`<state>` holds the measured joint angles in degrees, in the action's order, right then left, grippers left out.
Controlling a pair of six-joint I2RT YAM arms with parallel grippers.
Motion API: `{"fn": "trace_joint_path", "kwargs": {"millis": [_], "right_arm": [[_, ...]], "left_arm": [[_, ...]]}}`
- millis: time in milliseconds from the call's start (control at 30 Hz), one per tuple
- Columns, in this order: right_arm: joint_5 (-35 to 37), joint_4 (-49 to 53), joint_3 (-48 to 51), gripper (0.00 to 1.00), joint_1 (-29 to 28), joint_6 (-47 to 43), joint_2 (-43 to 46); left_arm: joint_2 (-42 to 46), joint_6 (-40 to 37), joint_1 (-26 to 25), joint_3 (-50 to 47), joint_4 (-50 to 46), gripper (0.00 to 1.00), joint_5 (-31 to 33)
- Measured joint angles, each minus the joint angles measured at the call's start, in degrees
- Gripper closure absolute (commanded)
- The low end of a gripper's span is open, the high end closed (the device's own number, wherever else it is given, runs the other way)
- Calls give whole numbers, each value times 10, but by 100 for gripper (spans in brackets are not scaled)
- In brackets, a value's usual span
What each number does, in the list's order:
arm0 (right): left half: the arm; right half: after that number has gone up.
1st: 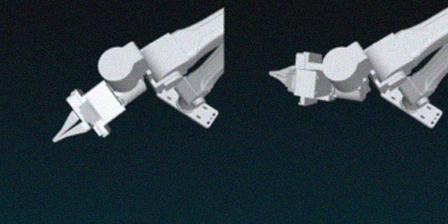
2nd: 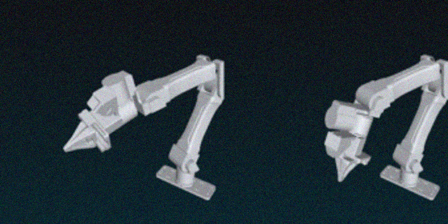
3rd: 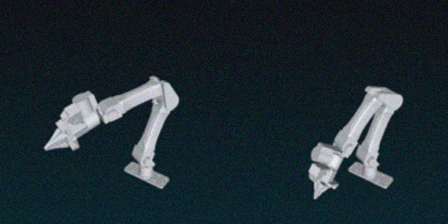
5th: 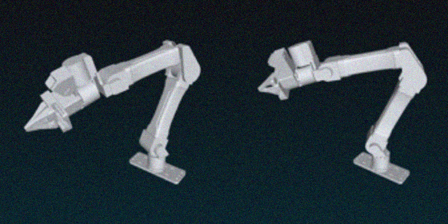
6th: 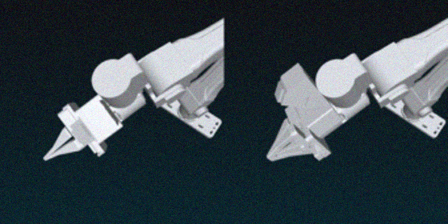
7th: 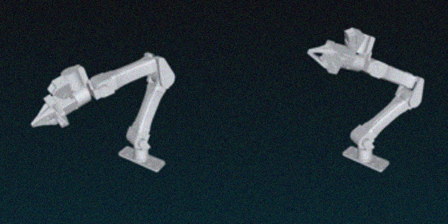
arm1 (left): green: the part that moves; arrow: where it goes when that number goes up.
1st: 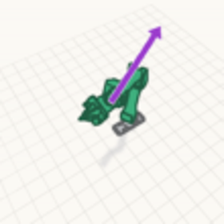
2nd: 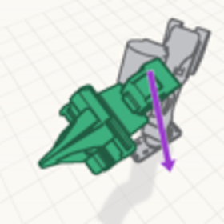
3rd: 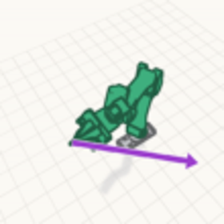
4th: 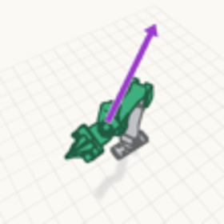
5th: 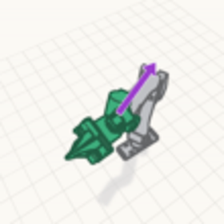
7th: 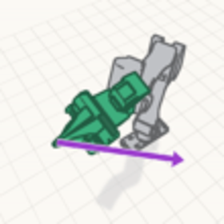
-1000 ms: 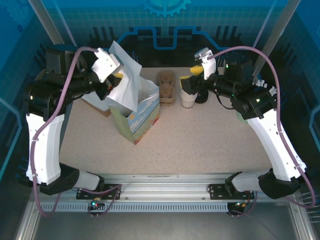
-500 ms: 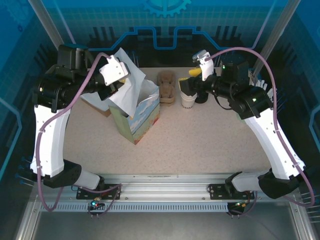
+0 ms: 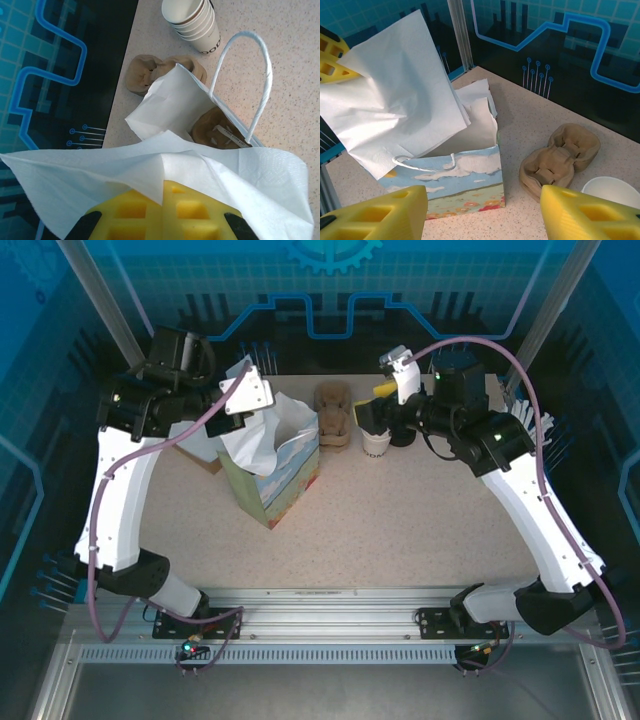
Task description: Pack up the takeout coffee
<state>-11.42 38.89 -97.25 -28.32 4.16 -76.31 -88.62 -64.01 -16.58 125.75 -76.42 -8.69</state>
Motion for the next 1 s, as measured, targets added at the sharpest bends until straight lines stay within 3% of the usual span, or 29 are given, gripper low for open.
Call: {"fn": "trace_joint_path", "kwargs": {"millis": [733,1000], "right_arm": [[0,-10,28,37,0,9,-5],[-1,-14,33,37,0,11,-7]], "left_arm": [[-21,-127,-20,-25,133,100,10],[-5,-174,-21,-84,153,100,62]]}}
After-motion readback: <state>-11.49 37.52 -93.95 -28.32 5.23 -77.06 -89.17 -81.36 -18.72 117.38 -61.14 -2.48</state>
